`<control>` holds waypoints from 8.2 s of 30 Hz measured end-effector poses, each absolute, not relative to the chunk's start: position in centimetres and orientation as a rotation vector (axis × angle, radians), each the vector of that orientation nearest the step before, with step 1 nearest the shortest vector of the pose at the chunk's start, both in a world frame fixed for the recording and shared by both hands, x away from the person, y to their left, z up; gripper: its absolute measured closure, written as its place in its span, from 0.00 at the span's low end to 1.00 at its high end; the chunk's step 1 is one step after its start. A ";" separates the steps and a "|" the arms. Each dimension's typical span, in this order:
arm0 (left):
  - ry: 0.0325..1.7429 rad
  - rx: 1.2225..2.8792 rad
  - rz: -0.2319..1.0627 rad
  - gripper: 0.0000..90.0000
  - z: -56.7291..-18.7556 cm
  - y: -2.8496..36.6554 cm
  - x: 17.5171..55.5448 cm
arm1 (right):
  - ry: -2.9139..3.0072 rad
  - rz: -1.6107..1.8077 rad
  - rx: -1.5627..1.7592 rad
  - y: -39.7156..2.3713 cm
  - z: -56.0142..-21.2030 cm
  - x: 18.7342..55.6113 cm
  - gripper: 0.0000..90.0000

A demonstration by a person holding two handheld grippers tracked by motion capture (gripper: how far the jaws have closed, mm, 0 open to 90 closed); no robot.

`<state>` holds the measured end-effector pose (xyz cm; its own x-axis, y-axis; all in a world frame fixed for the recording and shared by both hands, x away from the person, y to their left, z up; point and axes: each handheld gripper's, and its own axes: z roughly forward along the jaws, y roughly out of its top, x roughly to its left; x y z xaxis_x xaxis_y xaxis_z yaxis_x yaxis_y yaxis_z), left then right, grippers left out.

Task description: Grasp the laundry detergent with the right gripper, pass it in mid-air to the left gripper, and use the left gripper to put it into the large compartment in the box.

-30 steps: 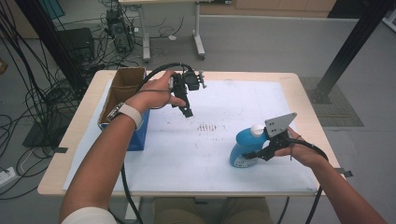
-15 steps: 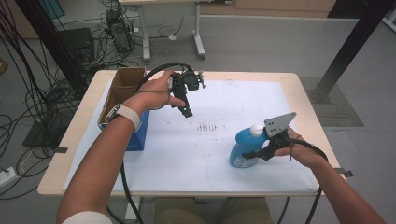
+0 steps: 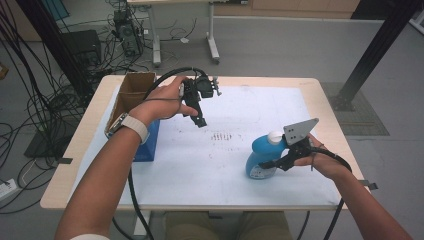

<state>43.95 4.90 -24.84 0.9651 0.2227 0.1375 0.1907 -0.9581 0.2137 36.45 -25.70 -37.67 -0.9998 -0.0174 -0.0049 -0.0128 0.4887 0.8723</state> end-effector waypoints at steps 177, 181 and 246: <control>0.086 2.858 0.086 0.06 -19.1 -3.0 36.6 | -2.753 -1.480 0.052 -17.0 -31.0 37.6 0.48; 0.091 2.854 0.090 0.06 -19.1 -3.0 36.6 | -2.756 -1.477 0.052 -17.0 -31.0 37.6 0.48; 0.101 2.869 0.092 0.07 -19.3 -2.9 36.5 | -2.755 -1.462 0.058 -17.1 -31.1 37.6 0.48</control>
<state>36.51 -2.86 -19.31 0.9955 0.0776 0.0537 0.0604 -0.9614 0.2685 37.62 -17.14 -31.11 -0.9991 -0.0434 0.0019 -0.0228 0.5598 0.8283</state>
